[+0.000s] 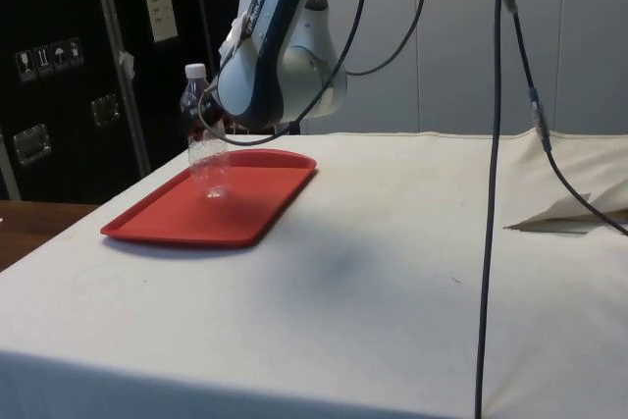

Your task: Place the bottle upright on the tray.

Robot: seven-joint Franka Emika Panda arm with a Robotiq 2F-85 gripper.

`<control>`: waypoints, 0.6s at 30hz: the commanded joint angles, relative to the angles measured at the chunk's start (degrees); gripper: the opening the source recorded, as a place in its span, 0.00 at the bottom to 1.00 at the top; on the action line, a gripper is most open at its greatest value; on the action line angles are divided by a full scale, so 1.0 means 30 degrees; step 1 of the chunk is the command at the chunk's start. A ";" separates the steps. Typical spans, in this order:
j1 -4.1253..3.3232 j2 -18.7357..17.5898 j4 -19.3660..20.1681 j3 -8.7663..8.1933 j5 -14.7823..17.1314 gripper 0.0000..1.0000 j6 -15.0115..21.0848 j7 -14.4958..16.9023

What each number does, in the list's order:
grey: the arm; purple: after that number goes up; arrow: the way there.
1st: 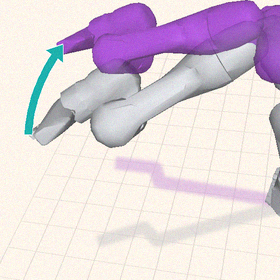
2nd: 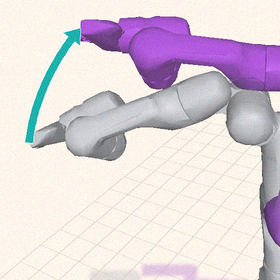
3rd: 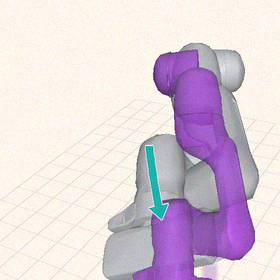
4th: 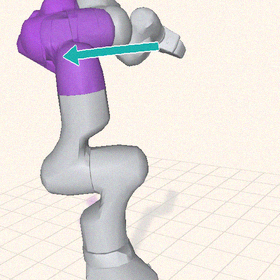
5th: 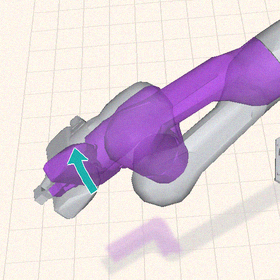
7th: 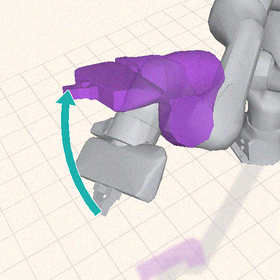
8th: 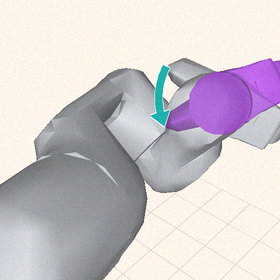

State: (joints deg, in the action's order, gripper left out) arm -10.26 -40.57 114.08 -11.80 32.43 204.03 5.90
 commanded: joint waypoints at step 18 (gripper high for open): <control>-0.0019 -0.0229 -0.0038 0.0038 0.0019 0.35 0.0057 -0.0057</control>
State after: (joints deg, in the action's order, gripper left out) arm -10.37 -40.97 114.13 -11.80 32.43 203.86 5.90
